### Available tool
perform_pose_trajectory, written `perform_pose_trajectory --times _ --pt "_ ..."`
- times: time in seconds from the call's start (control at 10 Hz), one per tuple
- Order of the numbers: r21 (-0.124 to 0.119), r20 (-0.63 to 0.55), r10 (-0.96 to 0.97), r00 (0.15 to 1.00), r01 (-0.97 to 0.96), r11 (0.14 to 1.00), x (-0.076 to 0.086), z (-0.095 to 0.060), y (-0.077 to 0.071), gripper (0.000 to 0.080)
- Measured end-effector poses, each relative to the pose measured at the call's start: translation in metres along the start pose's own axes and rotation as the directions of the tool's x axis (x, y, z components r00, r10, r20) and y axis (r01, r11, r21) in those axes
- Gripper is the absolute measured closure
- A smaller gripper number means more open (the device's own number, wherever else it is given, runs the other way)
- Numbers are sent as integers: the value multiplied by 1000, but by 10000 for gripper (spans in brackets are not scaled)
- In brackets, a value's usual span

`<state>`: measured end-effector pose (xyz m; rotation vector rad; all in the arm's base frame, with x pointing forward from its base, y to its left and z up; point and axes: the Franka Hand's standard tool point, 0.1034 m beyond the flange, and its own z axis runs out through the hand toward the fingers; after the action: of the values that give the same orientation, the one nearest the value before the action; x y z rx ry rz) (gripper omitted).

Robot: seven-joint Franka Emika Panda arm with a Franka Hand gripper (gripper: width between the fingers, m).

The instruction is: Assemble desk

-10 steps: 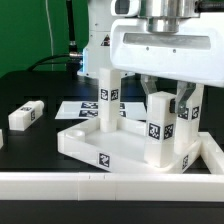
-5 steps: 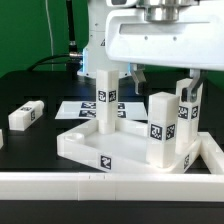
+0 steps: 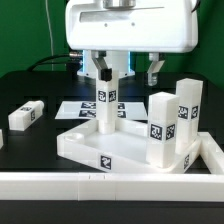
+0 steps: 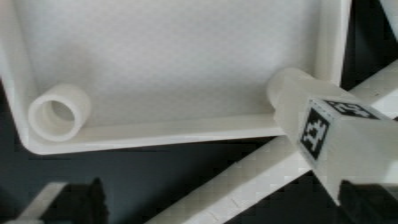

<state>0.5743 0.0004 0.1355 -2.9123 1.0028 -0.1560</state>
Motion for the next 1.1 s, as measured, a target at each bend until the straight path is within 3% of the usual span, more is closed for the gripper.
perform_pose_trajectory --times 0.3,0.4,0.5,0.6,0.8,1.1 --pt "4 -4 -10 1000 10 1000 1 0 2 151" --pt "37 -50 -83 995 85 996 4 1 22 151" --pt "27 -60 -126 990 128 991 -4 7 61 151" --pt "11 -53 -153 987 154 988 -3 11 88 151" --pt "-21 -71 -218 973 217 976 12 17 129 151" --pt "-18 -66 -204 977 204 979 10 18 124 151"
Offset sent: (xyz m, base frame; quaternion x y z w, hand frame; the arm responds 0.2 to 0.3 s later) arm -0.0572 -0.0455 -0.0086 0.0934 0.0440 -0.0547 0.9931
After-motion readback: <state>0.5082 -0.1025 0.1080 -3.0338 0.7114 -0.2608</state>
